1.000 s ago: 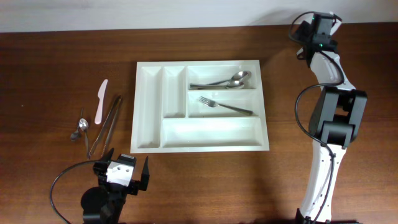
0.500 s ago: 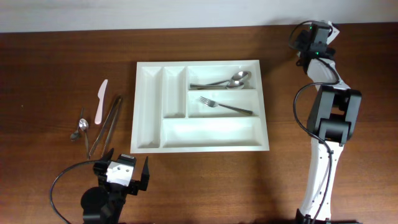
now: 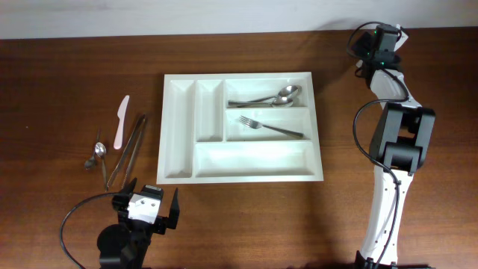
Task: Pack container
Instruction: 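Move the right gripper to the fork at the table's top right, then close the right gripper on the fork handle and lift it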
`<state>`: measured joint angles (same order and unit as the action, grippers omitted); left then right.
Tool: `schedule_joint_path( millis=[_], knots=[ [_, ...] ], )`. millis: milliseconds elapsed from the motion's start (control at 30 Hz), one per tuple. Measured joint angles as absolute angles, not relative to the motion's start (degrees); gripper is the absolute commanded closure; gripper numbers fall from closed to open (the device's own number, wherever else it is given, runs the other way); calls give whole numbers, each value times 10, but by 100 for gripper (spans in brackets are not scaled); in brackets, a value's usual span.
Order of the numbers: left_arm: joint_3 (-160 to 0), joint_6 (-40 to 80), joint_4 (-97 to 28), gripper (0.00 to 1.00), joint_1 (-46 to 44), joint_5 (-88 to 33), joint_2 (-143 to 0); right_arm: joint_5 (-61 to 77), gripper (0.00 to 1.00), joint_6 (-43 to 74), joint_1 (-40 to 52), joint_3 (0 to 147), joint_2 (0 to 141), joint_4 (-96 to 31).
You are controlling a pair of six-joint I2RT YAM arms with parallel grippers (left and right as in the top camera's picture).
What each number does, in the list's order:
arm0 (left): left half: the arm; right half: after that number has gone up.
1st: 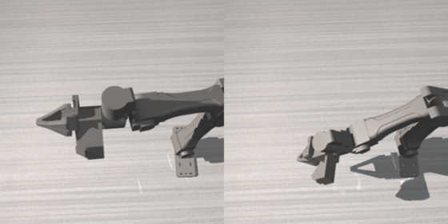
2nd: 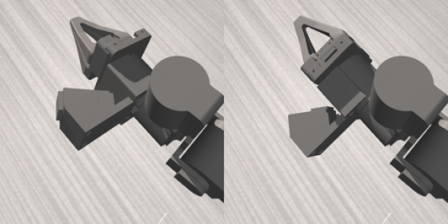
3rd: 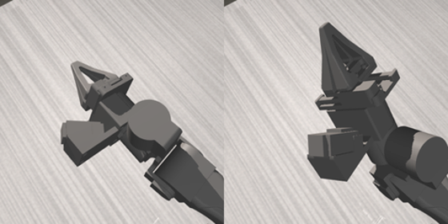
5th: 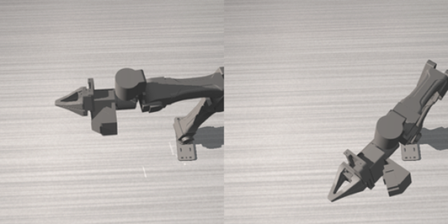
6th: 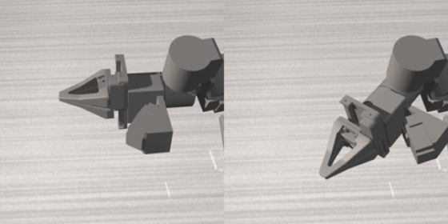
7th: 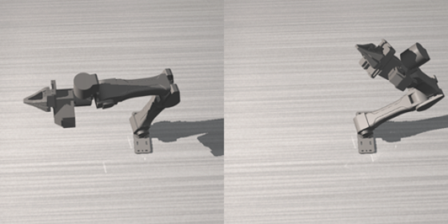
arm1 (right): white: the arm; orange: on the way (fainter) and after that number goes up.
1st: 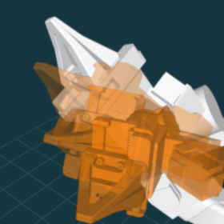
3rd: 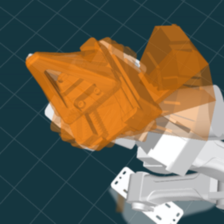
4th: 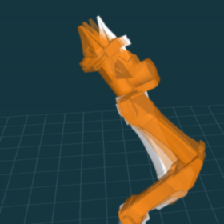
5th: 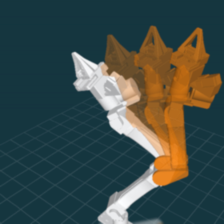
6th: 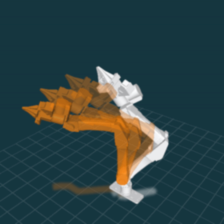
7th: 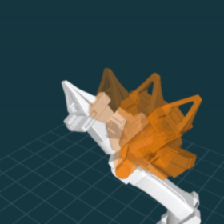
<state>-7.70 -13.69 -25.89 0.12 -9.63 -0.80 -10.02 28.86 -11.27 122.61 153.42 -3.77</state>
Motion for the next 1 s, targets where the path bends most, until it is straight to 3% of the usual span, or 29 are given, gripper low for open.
schedule_joint_path(
  millis=[100,467,767,1000],
  knots=[
    [-77,-137,-259,1,1,-96,-8,-88,45,307,-113,1227,1535,-39],
    [-77,-137,-259,1,1,-96,-8,-80,63,319,-113,1233,1536,-68],
    [-77,-137,-259,1,1,-96,-8,-81,74,324,-114,1239,1536,-88],
    [-77,-137,-259,1,1,-96,-8,-81,75,326,-117,1239,1536,-90]
  ],
)
